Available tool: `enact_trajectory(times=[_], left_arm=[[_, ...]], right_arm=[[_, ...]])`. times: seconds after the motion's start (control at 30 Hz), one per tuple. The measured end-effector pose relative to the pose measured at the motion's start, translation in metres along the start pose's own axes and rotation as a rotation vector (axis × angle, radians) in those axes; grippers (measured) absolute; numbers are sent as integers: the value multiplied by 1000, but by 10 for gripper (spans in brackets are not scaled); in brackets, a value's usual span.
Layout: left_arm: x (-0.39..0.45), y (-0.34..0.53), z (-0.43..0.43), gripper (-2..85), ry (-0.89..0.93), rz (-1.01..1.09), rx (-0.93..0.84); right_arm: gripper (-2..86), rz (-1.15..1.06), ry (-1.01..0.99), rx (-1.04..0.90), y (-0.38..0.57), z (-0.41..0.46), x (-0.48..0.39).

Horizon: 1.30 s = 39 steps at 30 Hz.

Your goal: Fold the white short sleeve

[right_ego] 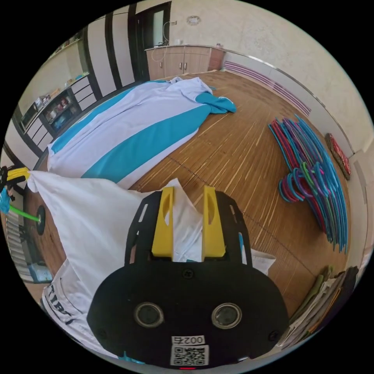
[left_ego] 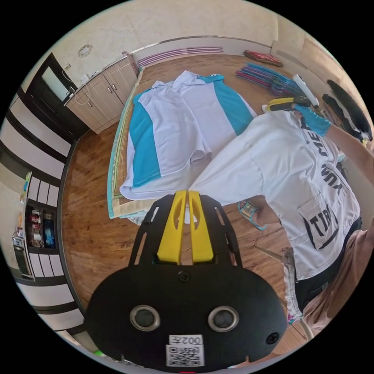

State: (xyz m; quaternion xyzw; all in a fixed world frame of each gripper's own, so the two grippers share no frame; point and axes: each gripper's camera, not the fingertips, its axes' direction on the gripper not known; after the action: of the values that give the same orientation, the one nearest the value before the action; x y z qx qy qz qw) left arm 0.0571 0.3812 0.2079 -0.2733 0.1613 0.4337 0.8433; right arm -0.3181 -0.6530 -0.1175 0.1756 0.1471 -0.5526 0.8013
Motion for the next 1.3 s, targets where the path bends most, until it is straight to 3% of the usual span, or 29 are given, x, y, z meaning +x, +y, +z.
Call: enact_trajectory(times=[0.17, 0.43, 0.73, 0.97, 1.3], left_arm=[[1, -10, -24, -10, 57, 53, 19], [12, -28, -53, -9, 140, 132, 40], [35, -55, -84, -9, 265, 199, 107], [65, -87, -97, -9, 413, 263, 155], [123, -130, -72, -9, 438, 290, 152]], right_arm=[[108, -60, 9, 121, 38, -64, -29], [117, -529, -293, 177, 110, -135, -206], [152, -816, -217, 148, 116, -119, -348], [150, -819, -217, 116, 109, -121, -353], [142, -628, -233, 139, 145, -191, -244]])
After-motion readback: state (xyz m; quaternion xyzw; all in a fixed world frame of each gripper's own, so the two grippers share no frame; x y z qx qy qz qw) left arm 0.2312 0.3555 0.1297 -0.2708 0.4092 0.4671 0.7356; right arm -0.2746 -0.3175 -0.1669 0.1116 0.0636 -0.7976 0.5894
